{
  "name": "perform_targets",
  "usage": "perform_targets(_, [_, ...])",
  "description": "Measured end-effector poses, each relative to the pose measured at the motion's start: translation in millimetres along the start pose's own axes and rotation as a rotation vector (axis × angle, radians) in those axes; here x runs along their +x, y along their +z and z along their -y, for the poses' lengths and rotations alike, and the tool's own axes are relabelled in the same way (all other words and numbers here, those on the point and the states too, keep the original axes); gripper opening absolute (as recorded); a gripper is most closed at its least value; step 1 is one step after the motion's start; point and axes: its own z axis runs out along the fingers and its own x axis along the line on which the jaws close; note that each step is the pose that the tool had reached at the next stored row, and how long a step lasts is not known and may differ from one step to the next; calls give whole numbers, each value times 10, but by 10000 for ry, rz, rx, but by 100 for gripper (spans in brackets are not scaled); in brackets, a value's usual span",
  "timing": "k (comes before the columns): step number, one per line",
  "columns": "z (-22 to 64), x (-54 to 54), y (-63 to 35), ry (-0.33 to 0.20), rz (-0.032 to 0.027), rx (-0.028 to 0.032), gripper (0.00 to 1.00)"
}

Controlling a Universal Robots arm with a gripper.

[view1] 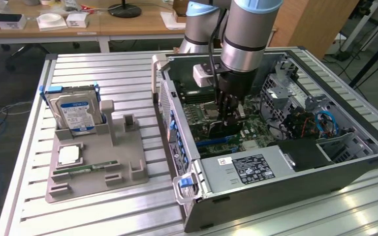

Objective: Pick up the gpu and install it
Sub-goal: 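Insert the gpu into the slot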

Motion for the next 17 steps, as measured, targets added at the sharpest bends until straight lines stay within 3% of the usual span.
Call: perform_targets(17, [-14,12,36,486,-24,-19,26])
